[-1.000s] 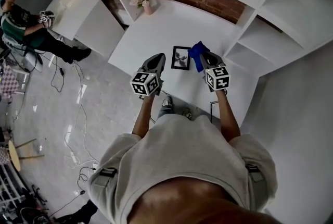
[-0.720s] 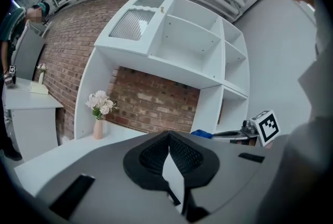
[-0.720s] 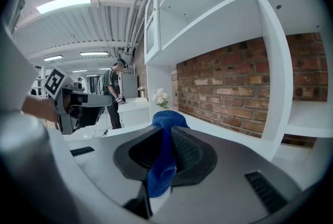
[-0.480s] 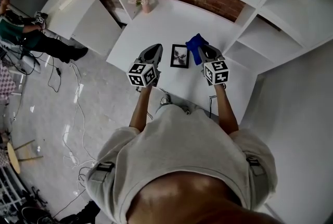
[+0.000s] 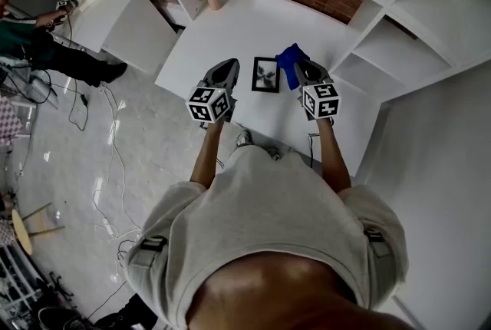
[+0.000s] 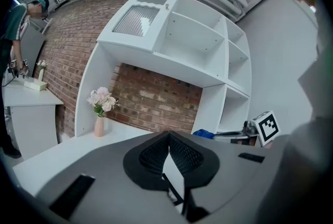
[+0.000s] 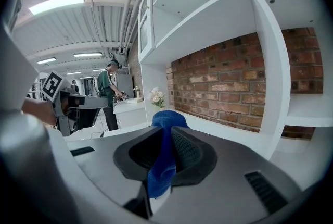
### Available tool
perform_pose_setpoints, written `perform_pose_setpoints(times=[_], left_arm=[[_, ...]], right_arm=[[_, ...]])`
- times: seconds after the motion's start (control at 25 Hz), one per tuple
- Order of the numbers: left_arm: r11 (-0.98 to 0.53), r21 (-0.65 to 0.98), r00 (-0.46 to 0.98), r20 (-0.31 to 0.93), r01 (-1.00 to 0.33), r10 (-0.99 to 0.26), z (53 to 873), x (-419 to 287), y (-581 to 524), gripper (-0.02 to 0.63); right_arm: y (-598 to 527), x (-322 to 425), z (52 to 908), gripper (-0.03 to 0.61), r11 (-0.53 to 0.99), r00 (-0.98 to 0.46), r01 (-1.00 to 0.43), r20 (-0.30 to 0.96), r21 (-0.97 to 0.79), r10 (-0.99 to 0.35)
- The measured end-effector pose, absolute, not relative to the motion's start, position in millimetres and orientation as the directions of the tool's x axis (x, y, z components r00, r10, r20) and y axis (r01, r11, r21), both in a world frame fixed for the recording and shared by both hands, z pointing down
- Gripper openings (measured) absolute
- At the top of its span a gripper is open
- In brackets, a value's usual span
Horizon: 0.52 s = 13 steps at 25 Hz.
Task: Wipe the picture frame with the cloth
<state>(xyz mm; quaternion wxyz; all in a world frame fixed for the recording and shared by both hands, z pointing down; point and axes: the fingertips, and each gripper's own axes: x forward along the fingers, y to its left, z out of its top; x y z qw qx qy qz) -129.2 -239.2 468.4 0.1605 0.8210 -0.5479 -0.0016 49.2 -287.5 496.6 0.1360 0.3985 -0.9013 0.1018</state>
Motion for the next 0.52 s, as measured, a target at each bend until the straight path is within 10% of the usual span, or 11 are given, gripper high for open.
perform_pose_setpoints(times=[0.52], left_arm=[[-0.358,0.27,0.408,0.158,-0.894,-0.899,464.7,-132.5,-248.7,0.017]], right_arm=[[-295.2,42.0,494.1,0.066,0.657,-0.641,-0.751,0.316,-0.068,-0.699]])
